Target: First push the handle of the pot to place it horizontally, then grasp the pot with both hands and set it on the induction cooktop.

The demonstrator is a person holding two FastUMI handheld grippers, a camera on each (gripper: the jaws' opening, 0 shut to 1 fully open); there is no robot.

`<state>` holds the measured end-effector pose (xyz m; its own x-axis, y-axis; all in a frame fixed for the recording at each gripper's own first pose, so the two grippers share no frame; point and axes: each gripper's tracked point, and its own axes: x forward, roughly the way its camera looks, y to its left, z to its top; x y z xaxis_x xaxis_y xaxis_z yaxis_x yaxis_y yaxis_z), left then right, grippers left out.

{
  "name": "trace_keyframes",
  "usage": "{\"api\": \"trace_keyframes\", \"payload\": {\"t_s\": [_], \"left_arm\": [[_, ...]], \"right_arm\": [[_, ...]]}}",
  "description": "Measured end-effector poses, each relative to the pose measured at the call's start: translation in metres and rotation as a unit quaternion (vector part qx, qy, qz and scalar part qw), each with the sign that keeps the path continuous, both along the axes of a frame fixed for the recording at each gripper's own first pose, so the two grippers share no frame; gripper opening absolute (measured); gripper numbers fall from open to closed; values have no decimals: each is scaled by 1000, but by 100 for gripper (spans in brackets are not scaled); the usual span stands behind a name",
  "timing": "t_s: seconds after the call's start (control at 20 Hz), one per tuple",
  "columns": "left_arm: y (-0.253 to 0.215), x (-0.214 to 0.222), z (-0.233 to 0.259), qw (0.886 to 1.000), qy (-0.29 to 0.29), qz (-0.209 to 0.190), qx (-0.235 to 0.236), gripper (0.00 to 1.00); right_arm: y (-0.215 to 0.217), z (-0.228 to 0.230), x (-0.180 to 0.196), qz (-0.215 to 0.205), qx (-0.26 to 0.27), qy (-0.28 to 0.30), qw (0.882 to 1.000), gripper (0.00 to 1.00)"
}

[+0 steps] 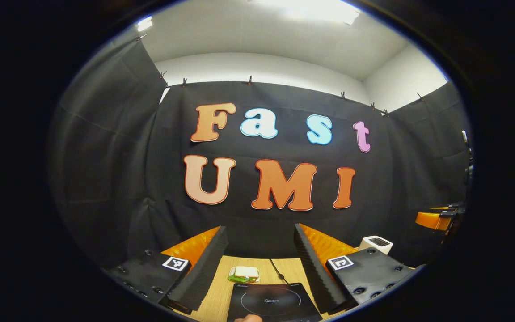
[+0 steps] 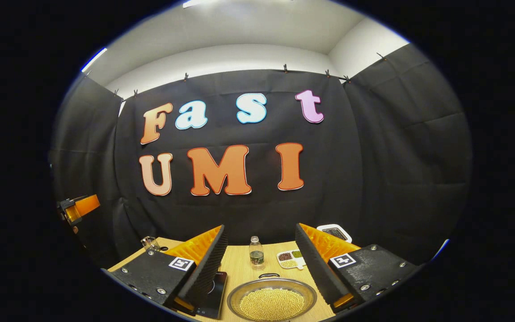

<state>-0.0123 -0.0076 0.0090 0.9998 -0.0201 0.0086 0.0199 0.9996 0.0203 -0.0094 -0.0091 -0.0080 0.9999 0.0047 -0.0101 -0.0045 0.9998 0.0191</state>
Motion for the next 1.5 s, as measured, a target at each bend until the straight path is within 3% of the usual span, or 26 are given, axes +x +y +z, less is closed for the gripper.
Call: {"api": "trace_keyframes", "payload": {"t_s": [0.25, 0.45, 0.55, 0.65, 0.7, 0.75, 1.05, 1.5], "left_arm": [[-3, -5, 3, 1000, -1, -4, -3, 98], [-3, -8, 2, 1000, 0, -4, -3, 98], [-3, -9, 2, 1000, 2, -6, -5, 98], [-5, -9, 0, 1000, 5, -7, -7, 98], [-5, -10, 0, 1000, 5, -7, -7, 96], [-5, -11, -1, 1000, 6, -7, -7, 98], [-5, -13, 1, 1000, 2, -7, -3, 98], [-5, -15, 0, 1000, 0, -7, 1, 98]], "right_arm": [[2, -3, -5, 11, 9, 3, 1000, 92], [7, -6, -9, 25, 10, 4, 1000, 69], [7, -9, -9, 26, 6, 6, 1000, 63], [5, -13, -9, 22, 3, 8, 1000, 42], [4, -14, -10, 20, 5, 8, 1000, 43], [3, -16, -9, 18, 6, 10, 1000, 30], [-2, -34, -10, 9, 12, 21, 1000, 4], [7, -80, -28, 20, -6, 44, 999, 0]]}}
